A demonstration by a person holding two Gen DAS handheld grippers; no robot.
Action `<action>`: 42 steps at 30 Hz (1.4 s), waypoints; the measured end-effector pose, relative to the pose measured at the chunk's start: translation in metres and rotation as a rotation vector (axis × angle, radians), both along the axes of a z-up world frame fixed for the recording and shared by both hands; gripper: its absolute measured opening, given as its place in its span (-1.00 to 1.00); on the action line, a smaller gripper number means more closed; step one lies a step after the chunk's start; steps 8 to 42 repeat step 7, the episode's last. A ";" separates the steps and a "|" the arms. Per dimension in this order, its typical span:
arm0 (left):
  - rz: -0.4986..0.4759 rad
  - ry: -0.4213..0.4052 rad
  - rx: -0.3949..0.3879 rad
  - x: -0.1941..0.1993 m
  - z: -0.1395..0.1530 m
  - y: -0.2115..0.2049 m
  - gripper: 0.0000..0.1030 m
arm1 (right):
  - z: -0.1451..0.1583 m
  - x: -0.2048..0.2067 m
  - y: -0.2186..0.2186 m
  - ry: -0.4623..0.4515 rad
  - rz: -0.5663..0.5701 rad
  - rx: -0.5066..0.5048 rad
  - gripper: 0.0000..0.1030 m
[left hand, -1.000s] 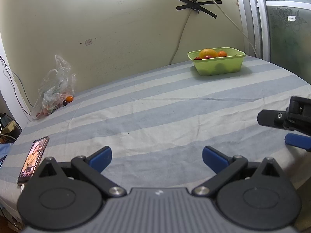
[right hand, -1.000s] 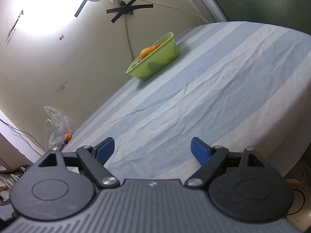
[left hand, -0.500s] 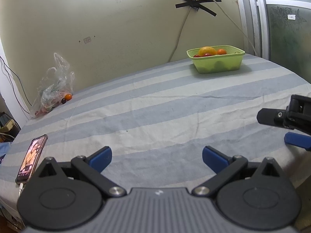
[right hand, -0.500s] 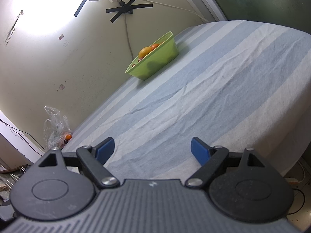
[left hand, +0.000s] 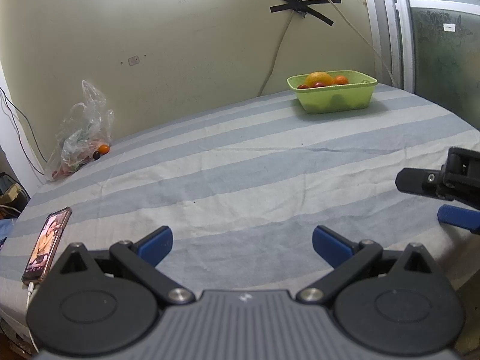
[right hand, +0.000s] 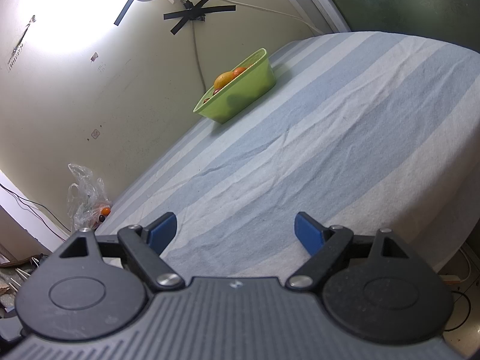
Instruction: Organize fruits
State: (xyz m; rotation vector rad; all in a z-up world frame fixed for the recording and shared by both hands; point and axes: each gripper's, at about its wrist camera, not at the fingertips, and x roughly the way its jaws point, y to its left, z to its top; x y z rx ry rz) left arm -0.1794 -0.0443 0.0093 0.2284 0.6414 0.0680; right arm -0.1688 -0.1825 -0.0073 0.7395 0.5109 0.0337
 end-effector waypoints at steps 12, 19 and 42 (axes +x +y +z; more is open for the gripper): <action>-0.014 -0.005 -0.016 0.000 0.002 0.003 1.00 | 0.003 -0.004 0.005 -0.023 -0.012 -0.031 0.70; -0.014 -0.005 -0.016 0.000 0.002 0.003 1.00 | 0.003 -0.004 0.005 -0.023 -0.012 -0.031 0.70; -0.014 -0.005 -0.016 0.000 0.002 0.003 1.00 | 0.003 -0.004 0.005 -0.023 -0.012 -0.031 0.70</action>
